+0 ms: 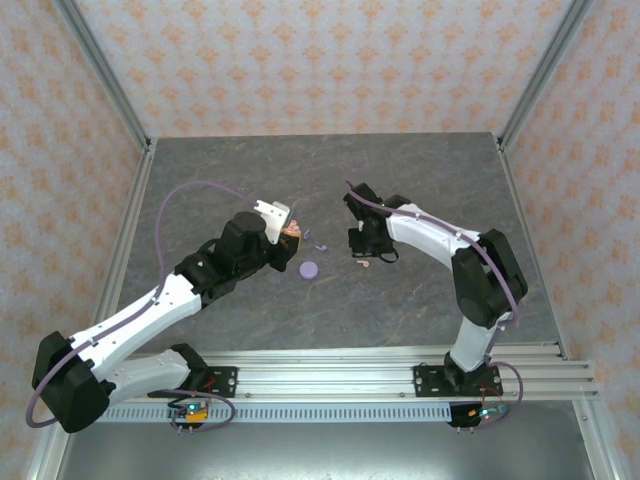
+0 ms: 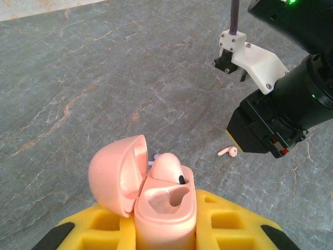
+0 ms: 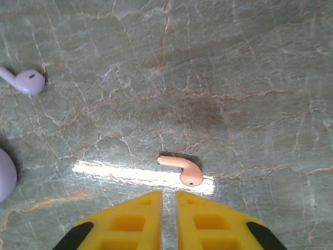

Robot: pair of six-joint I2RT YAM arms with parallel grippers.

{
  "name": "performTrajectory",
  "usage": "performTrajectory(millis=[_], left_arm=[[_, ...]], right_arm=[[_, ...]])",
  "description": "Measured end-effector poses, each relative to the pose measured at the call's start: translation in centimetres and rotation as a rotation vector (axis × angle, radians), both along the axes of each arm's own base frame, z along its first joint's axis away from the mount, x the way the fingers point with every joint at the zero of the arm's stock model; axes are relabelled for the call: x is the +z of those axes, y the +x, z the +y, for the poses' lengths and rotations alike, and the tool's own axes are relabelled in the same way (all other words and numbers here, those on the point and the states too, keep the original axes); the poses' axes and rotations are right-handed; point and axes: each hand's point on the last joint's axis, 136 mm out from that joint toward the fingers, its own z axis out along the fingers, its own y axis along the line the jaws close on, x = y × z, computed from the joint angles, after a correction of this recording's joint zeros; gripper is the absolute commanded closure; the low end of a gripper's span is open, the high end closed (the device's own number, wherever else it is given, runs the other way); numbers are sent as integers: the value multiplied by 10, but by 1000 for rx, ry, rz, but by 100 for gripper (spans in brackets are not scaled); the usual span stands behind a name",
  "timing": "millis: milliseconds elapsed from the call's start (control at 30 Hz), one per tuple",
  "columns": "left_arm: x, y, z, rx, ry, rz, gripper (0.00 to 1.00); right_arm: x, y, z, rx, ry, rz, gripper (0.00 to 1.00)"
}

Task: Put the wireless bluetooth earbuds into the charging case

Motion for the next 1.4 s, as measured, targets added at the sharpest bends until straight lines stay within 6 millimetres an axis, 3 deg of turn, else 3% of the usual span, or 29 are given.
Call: performTrajectory(millis=[367,733,1033,1400], left_arm=[[0,3,-4,-6,-1,7,86],[0,5,-6,-8,-1,11,86],[0,5,-6,-8,-1,11,86],[-1,5,-6,-7,2,15,86]], right_arm=[[-31,-20,2,58,-7,124,89],[-49,-24,-8,51,-71,162,89],[-48,-17,-15,42,-121,138,90],[-42,5,-23,17,-200,63,90]])
